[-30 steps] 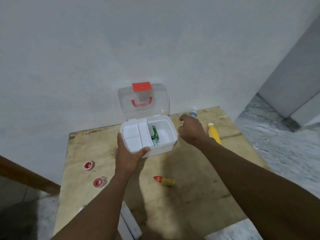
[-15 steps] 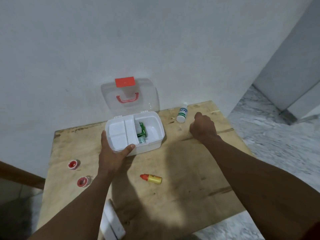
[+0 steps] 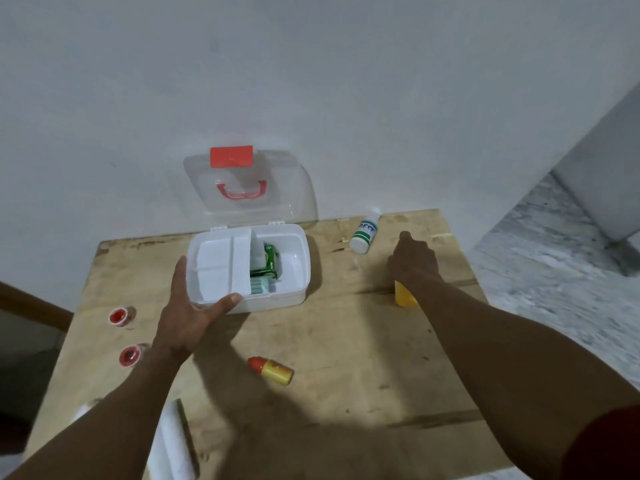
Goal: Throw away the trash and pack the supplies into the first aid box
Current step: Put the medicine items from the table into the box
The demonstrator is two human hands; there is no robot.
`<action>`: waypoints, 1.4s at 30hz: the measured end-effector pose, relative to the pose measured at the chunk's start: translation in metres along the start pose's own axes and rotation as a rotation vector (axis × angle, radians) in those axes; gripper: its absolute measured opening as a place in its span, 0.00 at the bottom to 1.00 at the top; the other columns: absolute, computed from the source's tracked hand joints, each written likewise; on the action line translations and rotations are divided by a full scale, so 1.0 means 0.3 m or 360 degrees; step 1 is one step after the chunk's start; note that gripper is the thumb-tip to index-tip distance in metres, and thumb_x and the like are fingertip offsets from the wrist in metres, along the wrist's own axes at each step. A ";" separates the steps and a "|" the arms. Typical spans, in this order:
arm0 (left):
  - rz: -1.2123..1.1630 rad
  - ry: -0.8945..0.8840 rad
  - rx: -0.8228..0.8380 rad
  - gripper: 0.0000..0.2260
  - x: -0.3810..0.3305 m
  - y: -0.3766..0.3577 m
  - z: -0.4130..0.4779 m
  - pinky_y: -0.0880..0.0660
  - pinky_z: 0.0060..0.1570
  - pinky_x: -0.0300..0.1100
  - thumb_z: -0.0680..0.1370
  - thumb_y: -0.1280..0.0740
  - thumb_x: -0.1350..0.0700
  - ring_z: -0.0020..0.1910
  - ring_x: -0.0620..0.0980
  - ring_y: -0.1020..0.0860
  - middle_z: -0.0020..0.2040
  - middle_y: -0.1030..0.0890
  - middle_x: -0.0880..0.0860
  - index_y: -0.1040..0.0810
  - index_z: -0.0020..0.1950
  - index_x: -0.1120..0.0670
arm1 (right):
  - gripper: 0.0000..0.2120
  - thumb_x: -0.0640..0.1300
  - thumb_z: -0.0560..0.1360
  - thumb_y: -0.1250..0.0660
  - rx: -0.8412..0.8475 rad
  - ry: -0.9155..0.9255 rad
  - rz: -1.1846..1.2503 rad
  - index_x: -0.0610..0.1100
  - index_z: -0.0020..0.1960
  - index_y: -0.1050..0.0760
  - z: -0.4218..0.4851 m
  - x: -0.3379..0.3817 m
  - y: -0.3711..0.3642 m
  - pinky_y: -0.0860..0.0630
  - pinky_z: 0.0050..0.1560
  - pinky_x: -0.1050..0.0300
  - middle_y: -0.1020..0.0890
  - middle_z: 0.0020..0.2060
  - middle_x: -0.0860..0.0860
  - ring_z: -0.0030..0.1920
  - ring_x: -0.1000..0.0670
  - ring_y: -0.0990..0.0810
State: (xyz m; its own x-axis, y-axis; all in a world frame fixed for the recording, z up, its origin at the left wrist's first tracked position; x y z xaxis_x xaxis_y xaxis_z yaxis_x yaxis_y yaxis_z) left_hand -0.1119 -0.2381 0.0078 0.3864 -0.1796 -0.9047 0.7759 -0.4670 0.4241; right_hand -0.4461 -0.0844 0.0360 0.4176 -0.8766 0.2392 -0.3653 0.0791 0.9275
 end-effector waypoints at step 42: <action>-0.0069 0.0125 -0.0004 0.50 0.039 0.019 -0.002 0.26 0.61 0.55 0.62 0.22 0.39 0.62 0.52 0.26 0.67 0.27 0.46 0.46 0.76 0.42 | 0.15 0.36 0.67 0.22 -0.0295 0.1021 0.1234 0.54 0.41 0.22 -0.254 0.388 0.104 0.20 0.52 0.52 0.16 0.43 0.46 0.43 0.50 0.18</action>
State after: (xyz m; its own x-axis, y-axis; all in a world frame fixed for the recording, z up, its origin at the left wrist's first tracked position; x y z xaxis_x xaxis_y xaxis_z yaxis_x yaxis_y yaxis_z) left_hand -0.1025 -0.2423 -0.0003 0.3901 -0.0910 -0.9163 0.7940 -0.4705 0.3848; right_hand -0.3454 -0.1478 0.1147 0.5076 -0.1377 0.8505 -0.6127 0.6363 0.4687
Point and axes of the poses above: each hand's wrist, its own z-axis towards the middle knuckle, its own y-axis out of the back of the hand, x = y × z, the point moved 1 cm from there along z, towards the middle knuckle
